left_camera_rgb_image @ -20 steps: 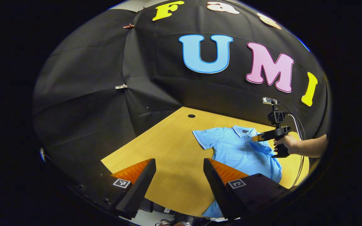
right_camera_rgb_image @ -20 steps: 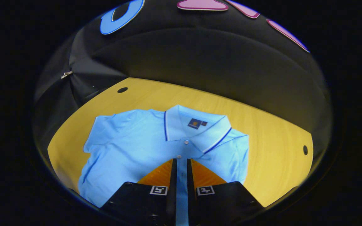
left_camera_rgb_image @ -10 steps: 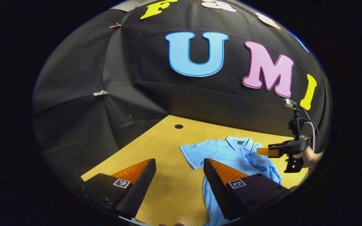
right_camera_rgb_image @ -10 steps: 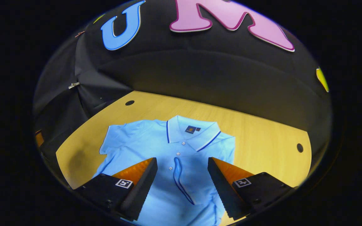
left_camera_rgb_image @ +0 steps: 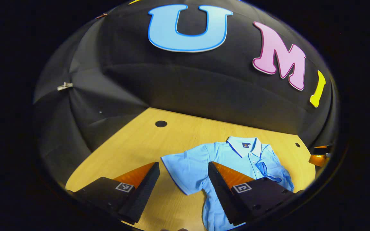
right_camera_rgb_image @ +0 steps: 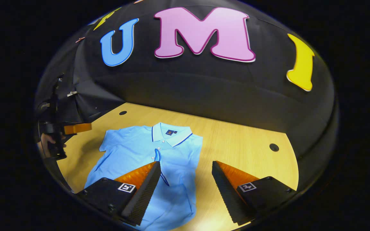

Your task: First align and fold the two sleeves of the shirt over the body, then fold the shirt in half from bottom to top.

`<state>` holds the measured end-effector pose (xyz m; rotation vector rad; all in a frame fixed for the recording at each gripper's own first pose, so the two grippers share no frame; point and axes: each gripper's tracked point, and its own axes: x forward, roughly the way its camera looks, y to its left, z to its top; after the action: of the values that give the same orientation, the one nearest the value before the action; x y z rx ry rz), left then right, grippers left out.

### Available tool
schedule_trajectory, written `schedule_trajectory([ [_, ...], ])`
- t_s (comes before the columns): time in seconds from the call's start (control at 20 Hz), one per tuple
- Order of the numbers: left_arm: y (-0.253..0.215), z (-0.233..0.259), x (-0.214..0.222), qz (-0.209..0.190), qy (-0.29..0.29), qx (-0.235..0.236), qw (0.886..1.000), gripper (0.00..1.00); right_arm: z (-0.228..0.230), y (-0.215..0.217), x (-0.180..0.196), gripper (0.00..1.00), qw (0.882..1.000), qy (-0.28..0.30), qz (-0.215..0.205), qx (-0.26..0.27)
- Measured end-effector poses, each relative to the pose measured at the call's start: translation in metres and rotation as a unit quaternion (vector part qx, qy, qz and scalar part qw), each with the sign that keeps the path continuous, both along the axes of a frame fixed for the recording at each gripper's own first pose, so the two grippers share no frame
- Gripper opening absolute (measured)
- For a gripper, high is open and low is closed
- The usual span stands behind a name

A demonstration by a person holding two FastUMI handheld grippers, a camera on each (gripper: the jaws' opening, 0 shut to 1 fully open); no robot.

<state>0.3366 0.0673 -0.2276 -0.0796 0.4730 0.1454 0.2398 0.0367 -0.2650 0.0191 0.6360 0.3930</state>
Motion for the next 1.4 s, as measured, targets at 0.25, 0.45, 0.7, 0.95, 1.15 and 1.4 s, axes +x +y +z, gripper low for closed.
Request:
schedule_trajectory([
  [0.25, 0.038, -0.067, 0.052, 0.014, 0.063, 0.002, 0.998, 0.96, -0.009, -0.045, -0.039, 0.99, 0.999, 0.017, -0.041, 0.005],
  [0.45, 0.057, -0.1, 0.077, 0.017, 0.087, 0.022, 0.996, 0.97, -0.021, -0.075, -0.058, 1.0, 0.996, 0.029, -0.086, 0.011],
  [0.7, 0.054, -0.102, 0.096, -0.012, 0.091, 0.044, 0.995, 0.99, -0.043, -0.103, -0.068, 1.0, 0.991, 0.035, -0.128, 0.012],
  [0.95, 0.032, -0.105, 0.096, -0.043, 0.1, 0.037, 0.993, 0.48, -0.059, -0.109, -0.076, 1.0, 0.987, 0.044, -0.153, 0.027],
  [1.15, 0.012, -0.104, 0.098, -0.058, 0.096, 0.017, 0.994, 0.08, -0.07, -0.105, -0.08, 1.0, 0.986, 0.053, -0.152, 0.033],
  [1.4, 0.01, -0.098, 0.098, -0.053, 0.096, 0.043, 0.993, 0.06, -0.069, -0.105, -0.076, 1.0, 0.987, 0.049, -0.149, 0.038],
])
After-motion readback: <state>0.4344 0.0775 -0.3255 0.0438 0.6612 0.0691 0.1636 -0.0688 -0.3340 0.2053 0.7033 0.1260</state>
